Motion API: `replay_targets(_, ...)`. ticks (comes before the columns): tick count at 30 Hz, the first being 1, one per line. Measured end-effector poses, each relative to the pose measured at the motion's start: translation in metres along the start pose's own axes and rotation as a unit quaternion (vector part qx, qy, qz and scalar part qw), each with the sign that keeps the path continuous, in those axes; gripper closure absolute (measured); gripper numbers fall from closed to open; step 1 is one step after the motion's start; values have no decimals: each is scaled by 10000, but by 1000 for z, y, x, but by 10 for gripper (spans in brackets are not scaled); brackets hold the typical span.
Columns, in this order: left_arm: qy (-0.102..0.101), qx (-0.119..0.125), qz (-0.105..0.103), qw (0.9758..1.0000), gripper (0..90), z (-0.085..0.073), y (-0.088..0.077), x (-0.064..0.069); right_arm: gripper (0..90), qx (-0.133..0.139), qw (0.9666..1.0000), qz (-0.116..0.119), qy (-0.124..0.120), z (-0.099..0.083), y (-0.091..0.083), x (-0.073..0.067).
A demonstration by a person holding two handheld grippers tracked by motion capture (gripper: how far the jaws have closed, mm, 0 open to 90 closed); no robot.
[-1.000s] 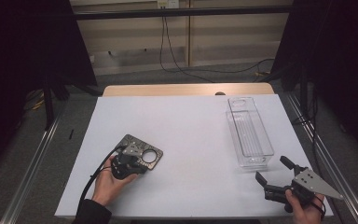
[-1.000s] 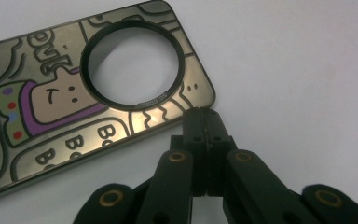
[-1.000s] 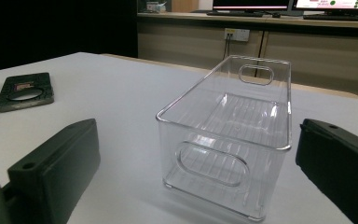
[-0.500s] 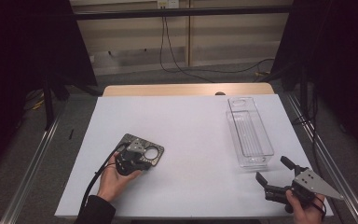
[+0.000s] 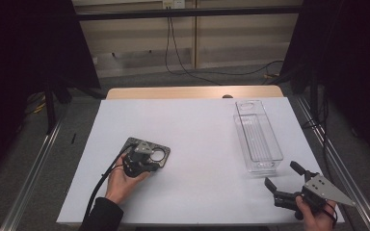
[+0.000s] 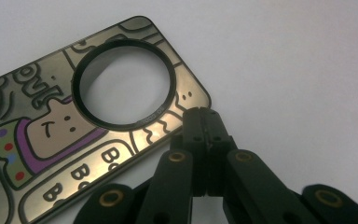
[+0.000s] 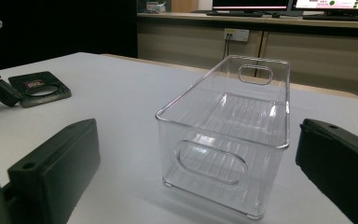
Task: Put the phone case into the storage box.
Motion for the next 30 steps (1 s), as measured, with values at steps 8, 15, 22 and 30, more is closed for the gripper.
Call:
replay_targets(8,-74,102,5,9999,900,6,2,-2,0,-8,10000,7,-9,0,0,0)
replay_targets(15,-80,166,30,9998,900,9,4,-5,0,-4,10000,15,-3,0,0,0)
replay_targets(22,-176,242,30,9995,900,12,5,-11,0,-8,10000,10,-8,0,0,0)
replay_targets(30,-55,437,193,9988,900,19,-10,-11,0,-13,10000,-15,-17,0,-1,0)
Point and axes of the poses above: each handheld gripper's, and its own axes: y roughly forward along the jaws, z roughly out of its top, x roughly to its right, the point moved 10 cm from there along y, roughly forward along the jaws, and after that the axes turned 10 degrees about -x, right-handed, at the moved point
